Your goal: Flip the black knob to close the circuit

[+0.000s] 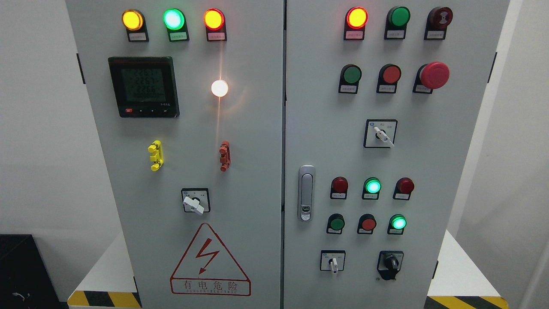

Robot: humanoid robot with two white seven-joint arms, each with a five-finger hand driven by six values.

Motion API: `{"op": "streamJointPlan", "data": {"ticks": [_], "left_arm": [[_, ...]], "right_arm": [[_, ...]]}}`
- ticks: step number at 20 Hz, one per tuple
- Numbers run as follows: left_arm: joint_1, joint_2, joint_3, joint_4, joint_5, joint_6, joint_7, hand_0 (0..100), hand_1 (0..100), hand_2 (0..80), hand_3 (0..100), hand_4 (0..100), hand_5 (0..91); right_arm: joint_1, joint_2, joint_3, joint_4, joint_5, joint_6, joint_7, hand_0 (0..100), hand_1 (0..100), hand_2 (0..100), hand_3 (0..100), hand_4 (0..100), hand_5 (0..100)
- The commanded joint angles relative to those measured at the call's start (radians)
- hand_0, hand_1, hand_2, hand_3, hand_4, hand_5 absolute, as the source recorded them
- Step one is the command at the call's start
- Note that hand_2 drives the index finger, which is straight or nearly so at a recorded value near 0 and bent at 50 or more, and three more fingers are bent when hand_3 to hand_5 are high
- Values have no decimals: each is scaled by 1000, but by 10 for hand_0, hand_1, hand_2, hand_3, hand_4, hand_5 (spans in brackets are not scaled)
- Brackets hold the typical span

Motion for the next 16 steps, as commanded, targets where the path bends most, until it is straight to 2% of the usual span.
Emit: {"op": "streamJointPlan", "data": {"ticks": [1,8,11,13,16], "left_arm": [[23,0,0,-29,0,1,-1,120,556,0,0,0,0],[23,0,0,-29,0,1,-1,120,556,0,0,0,0],[23,0,0,-29,0,1,-1,120,556,0,0,0,0],[23,0,0,-29,0,1,-1,120,556,0,0,0,0],[23,0,0,-29,0,1,-1,120,556,0,0,0,0]], "right_arm": [[0,0,0,0,2,0,-1,0,156,0,0,0,0],[0,0,2,-1,9,0,2,0,157,0,0,0,0],[0,-1,0,-8,9,-2,38,0,156,0,7,0,0],[0,-1,0,-17,9,-12,38,0,155,0,79,0,0],[0,-4,2,-56,16,-15,38,0,150,63,179,102,0]]}}
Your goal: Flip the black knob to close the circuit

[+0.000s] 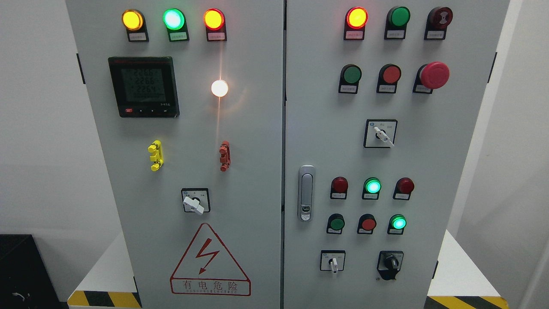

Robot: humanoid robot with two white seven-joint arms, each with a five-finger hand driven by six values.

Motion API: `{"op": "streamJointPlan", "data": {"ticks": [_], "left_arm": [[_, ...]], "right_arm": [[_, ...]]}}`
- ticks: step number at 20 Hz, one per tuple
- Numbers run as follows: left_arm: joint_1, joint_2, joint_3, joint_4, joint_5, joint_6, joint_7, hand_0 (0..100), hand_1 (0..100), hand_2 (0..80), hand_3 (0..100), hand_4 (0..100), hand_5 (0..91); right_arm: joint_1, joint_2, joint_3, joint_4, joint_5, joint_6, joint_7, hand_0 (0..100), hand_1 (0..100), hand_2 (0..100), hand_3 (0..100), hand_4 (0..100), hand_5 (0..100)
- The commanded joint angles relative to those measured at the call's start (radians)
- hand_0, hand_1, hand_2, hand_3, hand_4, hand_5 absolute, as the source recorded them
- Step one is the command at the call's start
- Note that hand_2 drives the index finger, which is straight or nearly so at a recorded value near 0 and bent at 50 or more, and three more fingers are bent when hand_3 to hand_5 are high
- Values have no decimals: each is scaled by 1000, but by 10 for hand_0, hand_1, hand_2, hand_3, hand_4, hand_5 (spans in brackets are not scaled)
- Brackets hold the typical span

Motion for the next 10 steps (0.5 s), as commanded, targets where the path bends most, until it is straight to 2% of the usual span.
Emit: {"op": "streamJointPlan", "data": {"ticks": [1,5,10], "left_arm": [[23,0,0,-29,0,1,-1,120,556,0,0,0,0],[23,0,0,-29,0,1,-1,120,556,0,0,0,0],[23,0,0,-29,0,1,-1,120,556,0,0,0,0]], "right_arm": [[2,-5,1,-75,18,-2,3,0,147,98,212,136,0],[12,-23,-10,-198,102,-4,-25,0,140,176,293,239,0],[74,-22,-91,-370,292,-7,-75,0,137,299,467,418,309]]}}
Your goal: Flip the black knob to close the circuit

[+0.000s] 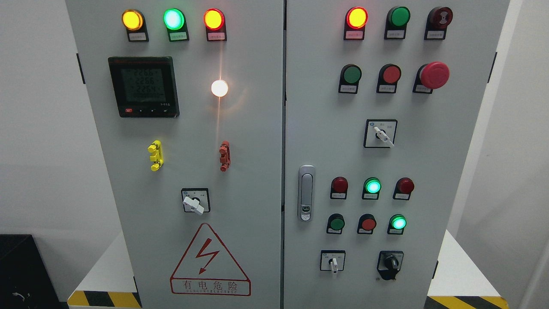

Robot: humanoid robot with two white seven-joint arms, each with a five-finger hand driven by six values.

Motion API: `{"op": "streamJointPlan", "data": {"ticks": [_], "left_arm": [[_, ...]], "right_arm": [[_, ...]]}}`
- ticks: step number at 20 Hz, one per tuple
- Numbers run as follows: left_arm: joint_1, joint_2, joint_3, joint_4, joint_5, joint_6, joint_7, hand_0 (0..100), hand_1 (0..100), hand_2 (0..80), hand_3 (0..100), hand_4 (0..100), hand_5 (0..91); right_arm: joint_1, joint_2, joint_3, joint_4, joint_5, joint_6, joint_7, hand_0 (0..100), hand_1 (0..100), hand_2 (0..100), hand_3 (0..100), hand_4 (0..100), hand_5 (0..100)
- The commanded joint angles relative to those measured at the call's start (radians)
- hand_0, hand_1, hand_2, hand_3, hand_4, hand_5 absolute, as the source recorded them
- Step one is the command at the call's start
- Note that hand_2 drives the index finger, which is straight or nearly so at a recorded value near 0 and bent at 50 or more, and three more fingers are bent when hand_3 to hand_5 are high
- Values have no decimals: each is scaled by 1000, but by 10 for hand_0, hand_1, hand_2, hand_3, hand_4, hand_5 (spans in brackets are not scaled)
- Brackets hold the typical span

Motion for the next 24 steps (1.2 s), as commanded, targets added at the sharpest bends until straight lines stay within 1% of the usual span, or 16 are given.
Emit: {"op": "streamJointPlan", "data": {"ticks": [1,2,3,5,8,9,11,12,14,15,17,18,20,24], "left_arm": [[23,0,0,-29,0,1,-1,120,556,0,0,0,0],[23,0,0,-29,0,1,-1,120,556,0,0,0,0],[23,0,0,-29,0,1,-1,120,556,0,0,0,0],[23,0,0,-29,0,1,-1,120,556,0,0,0,0],[23,0,0,-29,0,1,-1,120,556,0,0,0,0],[23,0,0,-29,0,1,-1,120,556,0,0,0,0],[23,0,0,-29,0,1,-1,120,556,0,0,0,0],[23,0,0,-29,0,1,-1,120,556,0,0,0,0],[23,0,0,-29,0,1,-1,120,556,0,0,0,0],[23,0,0,-29,0,1,-1,120,556,0,0,0,0],[23,0,0,-29,0,1,-1,120,556,0,0,0,0],[23,0,0,-29,0,1,-1,120,556,0,0,0,0],[23,0,0,-29,0,1,-1,120,556,0,0,0,0],[23,0,0,-29,0,1,-1,120,556,0,0,0,0]], "right_arm": [[43,-10,-82,-294,179,-12,-44,0,136,313,485,445,336],[45,-9,-87,-311,203,-25,-62,0,135,336,522,479,375],[45,-7,-87,-327,231,-36,-84,0,135,346,542,493,392],[48,-7,-88,-372,271,-42,-110,0,131,409,610,563,489],[78,-4,-88,-478,326,-42,-132,0,119,459,664,611,556],[88,-3,-88,-513,352,-42,-147,0,117,466,673,618,567],[97,2,-88,-574,409,-42,-173,0,101,501,712,650,631],[98,4,-88,-599,435,-42,-184,0,96,507,720,660,645],[105,5,-88,-643,478,-42,-204,0,73,545,767,712,731],[108,10,-88,-671,500,-42,-208,0,69,555,776,729,767],[123,13,-88,-740,541,-39,-211,0,55,596,816,785,900],[131,14,-90,-775,564,-39,-211,0,53,599,819,791,911],[147,14,-90,-847,618,-38,-213,0,38,622,840,817,964],[164,14,-90,-984,716,-32,-211,0,30,668,884,855,1000]]}}
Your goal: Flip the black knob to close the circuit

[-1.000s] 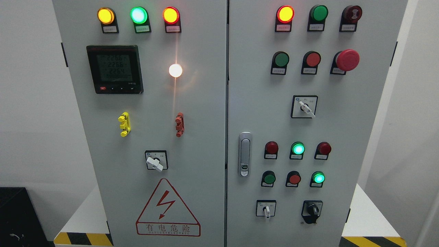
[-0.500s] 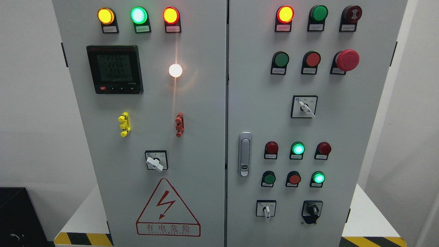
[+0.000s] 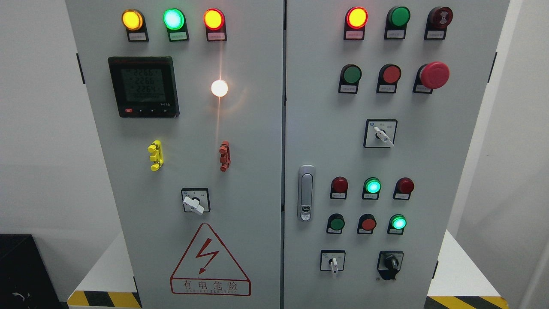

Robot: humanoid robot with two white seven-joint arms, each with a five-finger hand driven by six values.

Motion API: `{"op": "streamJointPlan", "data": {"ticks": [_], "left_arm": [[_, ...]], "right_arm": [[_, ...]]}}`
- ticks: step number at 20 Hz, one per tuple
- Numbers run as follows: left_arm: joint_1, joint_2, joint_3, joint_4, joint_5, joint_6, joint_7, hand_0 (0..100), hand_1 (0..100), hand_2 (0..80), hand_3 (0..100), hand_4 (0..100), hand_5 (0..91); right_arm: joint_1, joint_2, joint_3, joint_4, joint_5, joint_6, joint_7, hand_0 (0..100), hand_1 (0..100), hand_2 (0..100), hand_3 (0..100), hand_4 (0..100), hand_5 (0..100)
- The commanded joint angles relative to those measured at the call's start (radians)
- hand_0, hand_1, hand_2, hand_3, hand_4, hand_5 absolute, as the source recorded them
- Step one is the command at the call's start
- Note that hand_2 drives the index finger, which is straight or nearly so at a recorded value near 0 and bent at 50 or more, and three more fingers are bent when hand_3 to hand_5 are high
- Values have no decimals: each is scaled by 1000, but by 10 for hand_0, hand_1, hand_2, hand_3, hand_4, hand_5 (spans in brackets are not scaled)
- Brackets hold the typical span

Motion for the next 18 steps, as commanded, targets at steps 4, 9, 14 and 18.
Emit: {"op": "streamJointPlan", "data": {"ticks": [4,9,14,18], "left_arm": [[23,0,0,-29,0,1,-1,120,556,0,0,0,0],[23,0,0,-29,0,1,-1,120,556,0,0,0,0],[23,0,0,-29,0,1,-1,120,556,0,0,0,0],[21,0,0,-29,0,1,-1,120,556,0,0,0,0]], "right_arm": [[30,7,-23,-459,237,7,4,0,7,754,953,883,1000],[44,7,-20,-591,299,33,15,0,0,829,1000,915,1000],[30,8,-22,-654,342,78,30,0,0,865,1000,954,1000],[16,25,-23,-720,348,105,65,0,0,881,1000,964,1000]]}}
